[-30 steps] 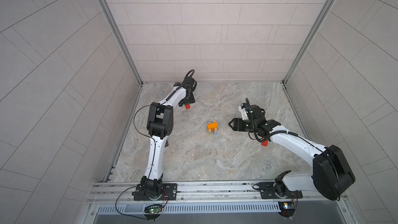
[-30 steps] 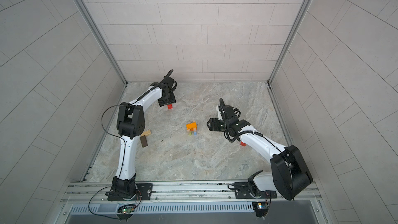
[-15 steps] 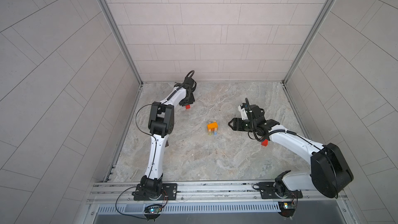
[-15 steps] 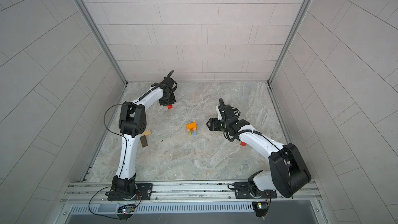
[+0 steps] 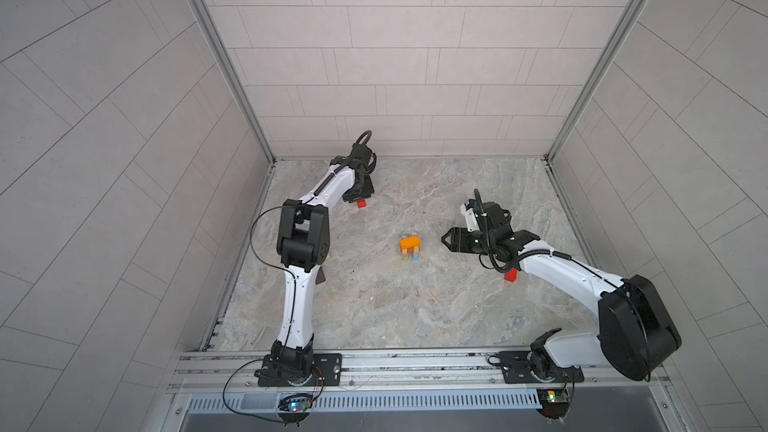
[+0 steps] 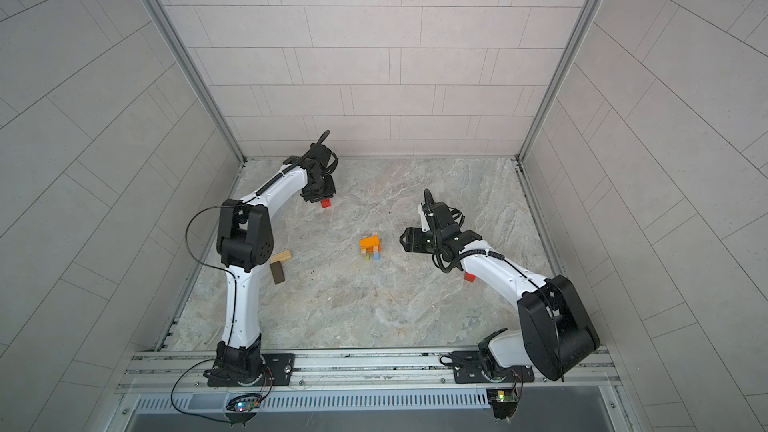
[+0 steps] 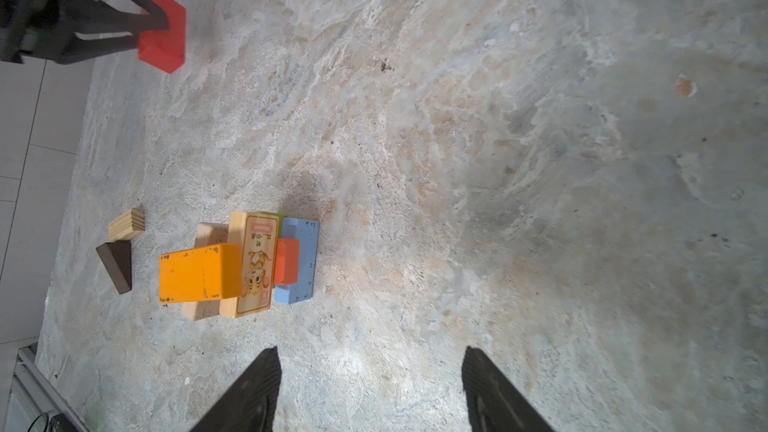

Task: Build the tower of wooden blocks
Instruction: 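Lift the red block with the left gripper and carry it toward the stack, then hold the red block above the stack with the left gripper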

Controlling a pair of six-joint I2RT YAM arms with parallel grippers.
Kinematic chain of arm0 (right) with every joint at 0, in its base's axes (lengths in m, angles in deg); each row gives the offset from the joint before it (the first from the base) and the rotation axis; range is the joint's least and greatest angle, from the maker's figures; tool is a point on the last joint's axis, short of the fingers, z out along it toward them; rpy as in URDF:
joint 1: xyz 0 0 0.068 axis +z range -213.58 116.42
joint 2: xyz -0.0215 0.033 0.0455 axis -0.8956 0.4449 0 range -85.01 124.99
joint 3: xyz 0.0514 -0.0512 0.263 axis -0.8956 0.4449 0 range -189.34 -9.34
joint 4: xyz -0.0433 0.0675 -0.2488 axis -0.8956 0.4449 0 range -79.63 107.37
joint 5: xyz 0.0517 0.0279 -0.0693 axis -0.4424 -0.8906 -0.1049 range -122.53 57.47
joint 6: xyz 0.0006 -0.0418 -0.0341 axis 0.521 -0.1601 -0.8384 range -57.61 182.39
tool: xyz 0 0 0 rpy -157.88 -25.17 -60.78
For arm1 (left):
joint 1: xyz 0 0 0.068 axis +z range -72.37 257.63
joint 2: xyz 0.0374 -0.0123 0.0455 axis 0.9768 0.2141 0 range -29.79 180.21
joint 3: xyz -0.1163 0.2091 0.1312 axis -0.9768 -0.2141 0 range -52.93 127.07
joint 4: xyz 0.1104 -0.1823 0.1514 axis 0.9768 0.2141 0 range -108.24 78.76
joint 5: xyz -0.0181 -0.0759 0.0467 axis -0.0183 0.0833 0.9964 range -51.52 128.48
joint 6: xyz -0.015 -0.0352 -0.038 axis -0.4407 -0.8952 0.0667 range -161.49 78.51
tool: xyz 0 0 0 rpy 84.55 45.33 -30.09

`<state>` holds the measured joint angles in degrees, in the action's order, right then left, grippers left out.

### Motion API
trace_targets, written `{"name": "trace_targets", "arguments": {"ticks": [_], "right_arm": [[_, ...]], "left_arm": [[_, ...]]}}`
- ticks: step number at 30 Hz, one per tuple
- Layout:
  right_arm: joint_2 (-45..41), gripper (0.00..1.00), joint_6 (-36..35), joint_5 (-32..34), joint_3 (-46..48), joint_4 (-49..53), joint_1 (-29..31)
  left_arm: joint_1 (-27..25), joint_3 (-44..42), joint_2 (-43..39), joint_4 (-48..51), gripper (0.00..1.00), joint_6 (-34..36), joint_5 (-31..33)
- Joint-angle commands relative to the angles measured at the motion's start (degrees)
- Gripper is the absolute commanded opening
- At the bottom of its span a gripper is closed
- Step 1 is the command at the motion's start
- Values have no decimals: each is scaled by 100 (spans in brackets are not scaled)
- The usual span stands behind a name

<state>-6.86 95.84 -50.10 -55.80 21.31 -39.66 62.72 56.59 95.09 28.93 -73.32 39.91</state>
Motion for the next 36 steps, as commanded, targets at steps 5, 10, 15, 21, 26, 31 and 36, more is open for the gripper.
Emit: {"name": "trace_targets", "arguments": {"ticks": [5,10,15,21,26,31,36], "right_arm": [[-273,70,56,33,137,57,-106],[-335,70,82,47,165,62,-125],[-323,71,109,42,231,41,-125],[-319,71,135,37,269,40,-125],[-266,71,162,18,304,5,-125],[-218,70,179,-2,304,1,-125],[-244,70,179,-11,308,11,-125]], "left_arm": [[-514,-869,-1519,339,27,64,160],[-1179,-1401,-2231,472,27,-144,505],[-1787,-1900,-2676,549,27,-549,628],[-2398,-2480,-3121,351,27,-1104,784],[-2752,-2549,-3131,300,27,-1405,889],[-3002,-2545,-3047,226,27,-1582,938],[-3124,-2549,-2909,129,27,-1683,971]]}}
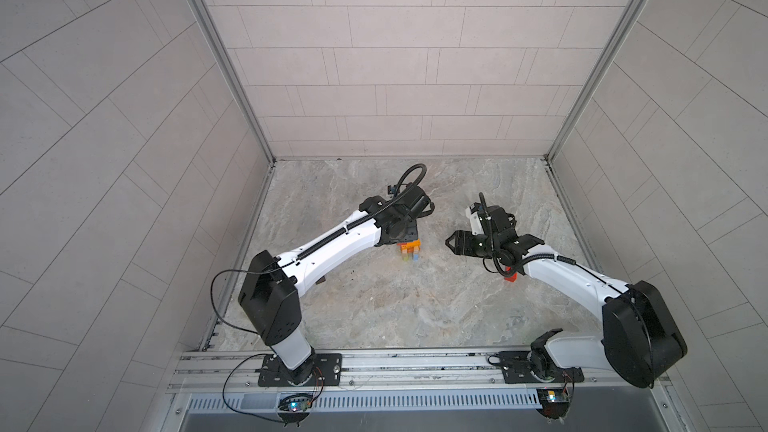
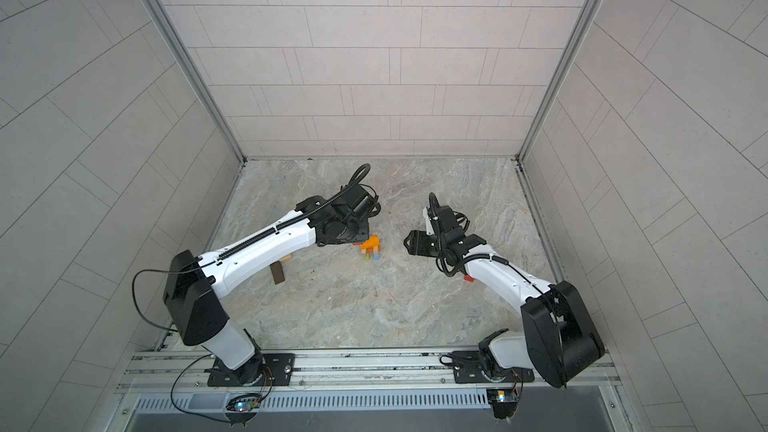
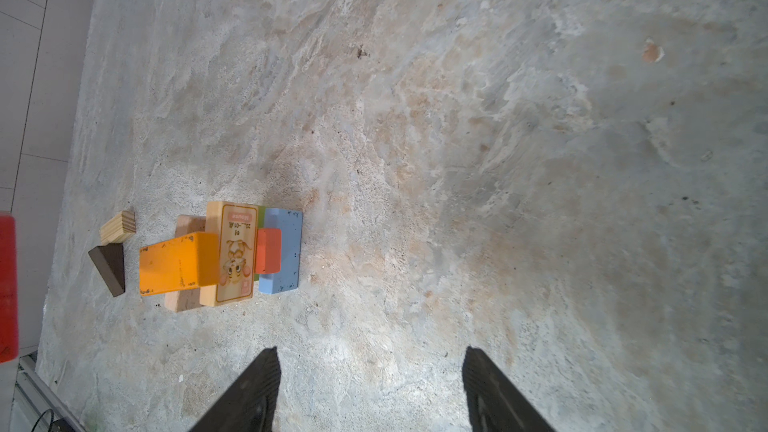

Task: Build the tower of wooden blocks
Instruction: 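Hold the red block above the stack with the left gripper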

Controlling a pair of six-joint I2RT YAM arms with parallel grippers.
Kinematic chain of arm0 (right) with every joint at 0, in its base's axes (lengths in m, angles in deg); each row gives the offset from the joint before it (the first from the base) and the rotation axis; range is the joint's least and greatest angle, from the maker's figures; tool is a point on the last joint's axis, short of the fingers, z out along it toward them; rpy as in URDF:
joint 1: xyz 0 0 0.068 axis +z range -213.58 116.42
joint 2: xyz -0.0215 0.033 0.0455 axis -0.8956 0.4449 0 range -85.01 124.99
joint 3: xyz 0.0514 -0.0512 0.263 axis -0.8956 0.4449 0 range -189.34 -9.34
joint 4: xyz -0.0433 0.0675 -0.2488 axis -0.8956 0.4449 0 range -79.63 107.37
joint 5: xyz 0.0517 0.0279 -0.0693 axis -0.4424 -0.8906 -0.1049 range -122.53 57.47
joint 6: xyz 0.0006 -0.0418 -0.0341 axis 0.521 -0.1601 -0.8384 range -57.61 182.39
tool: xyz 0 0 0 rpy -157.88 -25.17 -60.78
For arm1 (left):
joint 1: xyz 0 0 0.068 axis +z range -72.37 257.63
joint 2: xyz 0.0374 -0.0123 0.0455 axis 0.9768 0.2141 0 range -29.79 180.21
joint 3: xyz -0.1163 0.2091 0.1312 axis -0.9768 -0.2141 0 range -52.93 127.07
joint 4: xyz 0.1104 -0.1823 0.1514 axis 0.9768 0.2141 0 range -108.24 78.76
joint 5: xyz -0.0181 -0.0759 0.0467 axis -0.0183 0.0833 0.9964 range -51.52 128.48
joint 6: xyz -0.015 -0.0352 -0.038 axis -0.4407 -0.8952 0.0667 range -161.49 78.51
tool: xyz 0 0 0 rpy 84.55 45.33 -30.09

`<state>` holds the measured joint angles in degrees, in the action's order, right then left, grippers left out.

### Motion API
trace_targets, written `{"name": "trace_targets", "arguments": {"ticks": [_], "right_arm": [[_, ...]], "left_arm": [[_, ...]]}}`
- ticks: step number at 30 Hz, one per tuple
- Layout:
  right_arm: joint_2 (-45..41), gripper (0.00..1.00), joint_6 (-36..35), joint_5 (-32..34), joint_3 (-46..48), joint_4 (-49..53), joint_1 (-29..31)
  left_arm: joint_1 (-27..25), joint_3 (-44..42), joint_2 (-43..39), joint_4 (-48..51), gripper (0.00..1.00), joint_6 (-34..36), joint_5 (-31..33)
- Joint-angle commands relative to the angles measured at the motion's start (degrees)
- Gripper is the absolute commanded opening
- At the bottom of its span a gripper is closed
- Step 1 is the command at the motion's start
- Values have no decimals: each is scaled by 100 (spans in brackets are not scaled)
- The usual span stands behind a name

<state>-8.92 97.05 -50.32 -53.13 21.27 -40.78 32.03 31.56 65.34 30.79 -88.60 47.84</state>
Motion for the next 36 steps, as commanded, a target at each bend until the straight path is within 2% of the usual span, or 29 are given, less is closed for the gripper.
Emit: {"name": "trace_targets", "arguments": {"ticks": [1,36], "right_arm": [[-42,70,59,17,46,12,-13],[101,70,94,-103,66,-113,-13]], "left_arm": [[-69,-55,84,-62,27,-170,180],[-143,-235,529,-406,27,-219,127]]}}
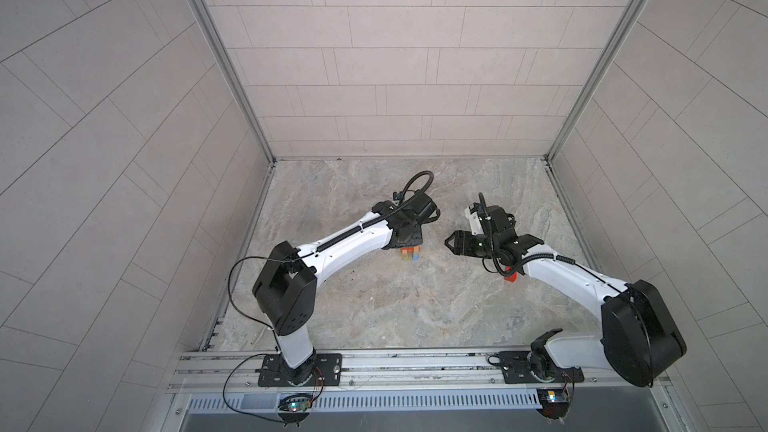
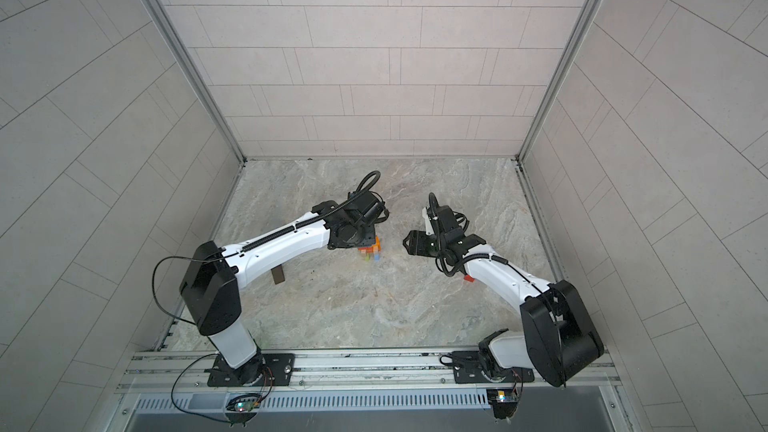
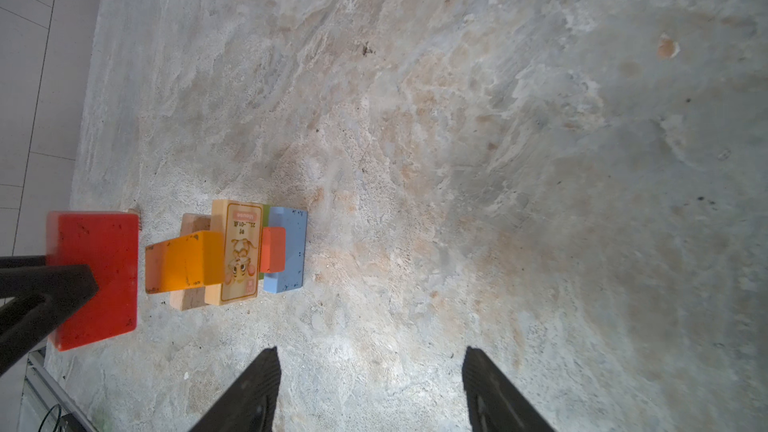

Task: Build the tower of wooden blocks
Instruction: 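Hold the red block above the stack with the left gripper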

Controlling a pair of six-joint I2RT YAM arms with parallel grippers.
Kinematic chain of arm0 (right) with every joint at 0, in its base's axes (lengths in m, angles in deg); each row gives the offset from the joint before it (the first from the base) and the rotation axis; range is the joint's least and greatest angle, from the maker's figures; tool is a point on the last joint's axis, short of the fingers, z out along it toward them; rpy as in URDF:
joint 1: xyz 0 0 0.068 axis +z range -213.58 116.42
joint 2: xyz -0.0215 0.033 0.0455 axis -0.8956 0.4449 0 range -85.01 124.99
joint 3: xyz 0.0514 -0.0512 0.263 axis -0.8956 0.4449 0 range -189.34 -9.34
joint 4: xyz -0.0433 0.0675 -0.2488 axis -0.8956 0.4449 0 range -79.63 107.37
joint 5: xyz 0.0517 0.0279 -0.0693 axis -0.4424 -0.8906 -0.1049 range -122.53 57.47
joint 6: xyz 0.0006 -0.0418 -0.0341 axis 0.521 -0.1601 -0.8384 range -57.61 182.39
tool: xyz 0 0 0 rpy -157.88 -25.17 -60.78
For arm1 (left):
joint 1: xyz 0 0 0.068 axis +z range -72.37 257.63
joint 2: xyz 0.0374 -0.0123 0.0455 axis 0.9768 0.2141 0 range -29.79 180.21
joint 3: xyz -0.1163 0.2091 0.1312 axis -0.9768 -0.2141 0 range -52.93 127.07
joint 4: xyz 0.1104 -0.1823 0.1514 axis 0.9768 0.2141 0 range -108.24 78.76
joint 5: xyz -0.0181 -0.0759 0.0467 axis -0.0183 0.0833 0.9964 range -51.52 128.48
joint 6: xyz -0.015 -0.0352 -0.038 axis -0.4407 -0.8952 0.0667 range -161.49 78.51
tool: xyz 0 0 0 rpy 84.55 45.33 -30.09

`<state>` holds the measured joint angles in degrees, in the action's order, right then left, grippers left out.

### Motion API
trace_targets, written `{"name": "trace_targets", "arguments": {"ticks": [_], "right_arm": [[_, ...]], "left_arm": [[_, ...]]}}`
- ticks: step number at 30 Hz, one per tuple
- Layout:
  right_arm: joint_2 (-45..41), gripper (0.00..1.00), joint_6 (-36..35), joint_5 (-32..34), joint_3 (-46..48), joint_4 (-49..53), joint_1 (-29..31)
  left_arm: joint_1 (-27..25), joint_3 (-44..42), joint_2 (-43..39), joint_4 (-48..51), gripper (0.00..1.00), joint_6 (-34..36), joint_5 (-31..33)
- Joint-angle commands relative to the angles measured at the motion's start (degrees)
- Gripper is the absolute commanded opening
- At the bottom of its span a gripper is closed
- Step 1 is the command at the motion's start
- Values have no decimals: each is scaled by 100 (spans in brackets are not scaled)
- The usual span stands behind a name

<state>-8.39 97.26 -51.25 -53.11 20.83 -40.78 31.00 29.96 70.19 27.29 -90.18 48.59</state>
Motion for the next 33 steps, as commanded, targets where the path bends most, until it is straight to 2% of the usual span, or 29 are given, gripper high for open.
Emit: {"name": "trace_targets", "arguments": {"ticks": [1,28,33], "right_arm": [[44,70,64,0,70,-68,-13],[97,70,54,15,70,-69,-13],[116,71,46,11,65,-70,-13]], "left_arm": [[-39,-80,55,-67,27,-62,44],[-48,-102,110,-68,28,-36,98],[-48,-63,113,-29,32,-18,140]]}}
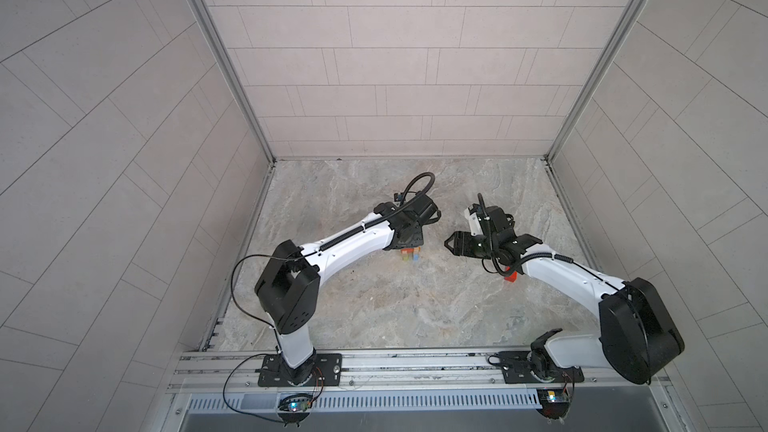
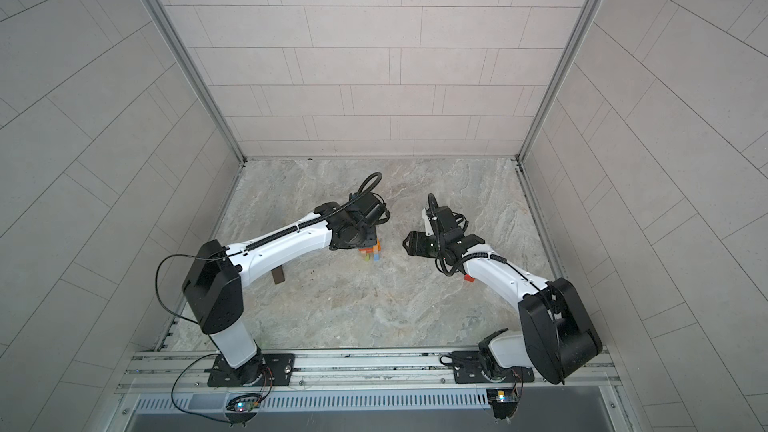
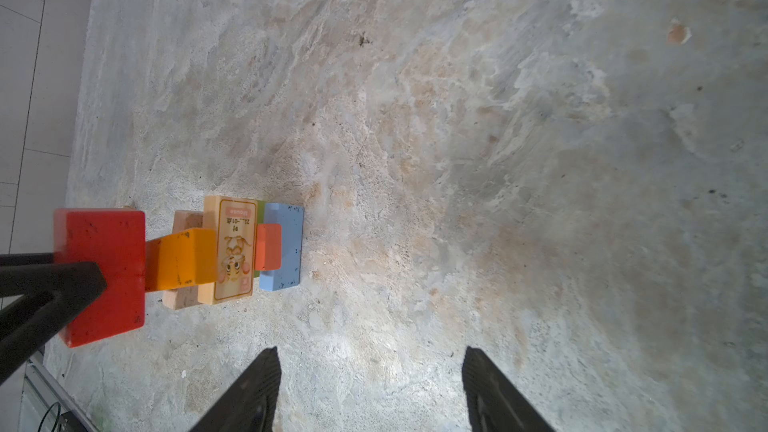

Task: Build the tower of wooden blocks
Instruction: 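Hold the red block above the stack with the left gripper, then lower the red block onto the stack top and open the left gripper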

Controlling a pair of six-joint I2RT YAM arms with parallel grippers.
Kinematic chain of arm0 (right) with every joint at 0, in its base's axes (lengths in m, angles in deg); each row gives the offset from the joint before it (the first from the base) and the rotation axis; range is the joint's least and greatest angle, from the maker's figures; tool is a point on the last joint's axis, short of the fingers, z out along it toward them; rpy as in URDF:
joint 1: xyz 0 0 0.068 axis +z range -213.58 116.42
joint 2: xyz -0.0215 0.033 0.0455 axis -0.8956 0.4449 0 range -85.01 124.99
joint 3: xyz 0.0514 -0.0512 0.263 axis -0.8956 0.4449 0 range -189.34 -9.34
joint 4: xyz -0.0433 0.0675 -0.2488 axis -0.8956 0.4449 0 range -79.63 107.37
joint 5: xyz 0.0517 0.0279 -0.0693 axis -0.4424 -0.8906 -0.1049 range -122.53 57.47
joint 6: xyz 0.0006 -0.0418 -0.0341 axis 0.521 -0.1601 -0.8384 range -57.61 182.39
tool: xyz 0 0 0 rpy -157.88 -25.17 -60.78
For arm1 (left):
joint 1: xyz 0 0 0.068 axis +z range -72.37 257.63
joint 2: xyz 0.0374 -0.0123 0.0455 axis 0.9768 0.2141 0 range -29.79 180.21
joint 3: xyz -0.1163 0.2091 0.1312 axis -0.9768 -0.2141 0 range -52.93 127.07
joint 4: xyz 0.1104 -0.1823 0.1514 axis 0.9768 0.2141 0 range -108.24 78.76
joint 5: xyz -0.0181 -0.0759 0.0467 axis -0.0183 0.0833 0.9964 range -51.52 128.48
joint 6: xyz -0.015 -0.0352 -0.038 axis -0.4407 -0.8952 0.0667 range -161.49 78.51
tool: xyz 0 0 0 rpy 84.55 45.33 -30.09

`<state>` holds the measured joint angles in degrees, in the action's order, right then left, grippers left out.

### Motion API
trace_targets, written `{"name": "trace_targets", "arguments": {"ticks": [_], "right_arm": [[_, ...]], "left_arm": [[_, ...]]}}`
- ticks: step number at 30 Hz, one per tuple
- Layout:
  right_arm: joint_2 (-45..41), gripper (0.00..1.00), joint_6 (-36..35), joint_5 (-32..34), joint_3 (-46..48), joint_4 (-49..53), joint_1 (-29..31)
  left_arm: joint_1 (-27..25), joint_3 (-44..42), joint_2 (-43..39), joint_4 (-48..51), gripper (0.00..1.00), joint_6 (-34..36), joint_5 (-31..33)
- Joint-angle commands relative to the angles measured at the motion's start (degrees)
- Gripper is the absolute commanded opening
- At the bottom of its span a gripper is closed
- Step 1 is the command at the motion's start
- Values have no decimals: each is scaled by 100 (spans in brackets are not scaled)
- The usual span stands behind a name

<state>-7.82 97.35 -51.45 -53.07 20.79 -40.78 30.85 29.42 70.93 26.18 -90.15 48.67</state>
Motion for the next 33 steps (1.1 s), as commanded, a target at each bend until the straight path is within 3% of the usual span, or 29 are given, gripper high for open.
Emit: {"name": "trace_targets", "arguments": {"ticks": [1,20,24,26,28,33], "right_arm": [[60,71,28,31,57,-66,-13],[28,72,5,54,42,-37,-14],[-48,72,-53,32,-49,130,-13],[-169,73,-127,170,-130,328,-30],[-307,73,-173,292,-160,444,-78],[-606,73,-242,524,-150,679,-208]], "left_arm": [[-32,-8,41,92,34,-20,132],[-36,92,34,114,60,15,127],[-51,217,-21,252,74,67,239],[-50,262,-109,314,91,118,331],[-50,298,-247,364,98,169,432],[-51,269,-715,424,100,294,614]]}}
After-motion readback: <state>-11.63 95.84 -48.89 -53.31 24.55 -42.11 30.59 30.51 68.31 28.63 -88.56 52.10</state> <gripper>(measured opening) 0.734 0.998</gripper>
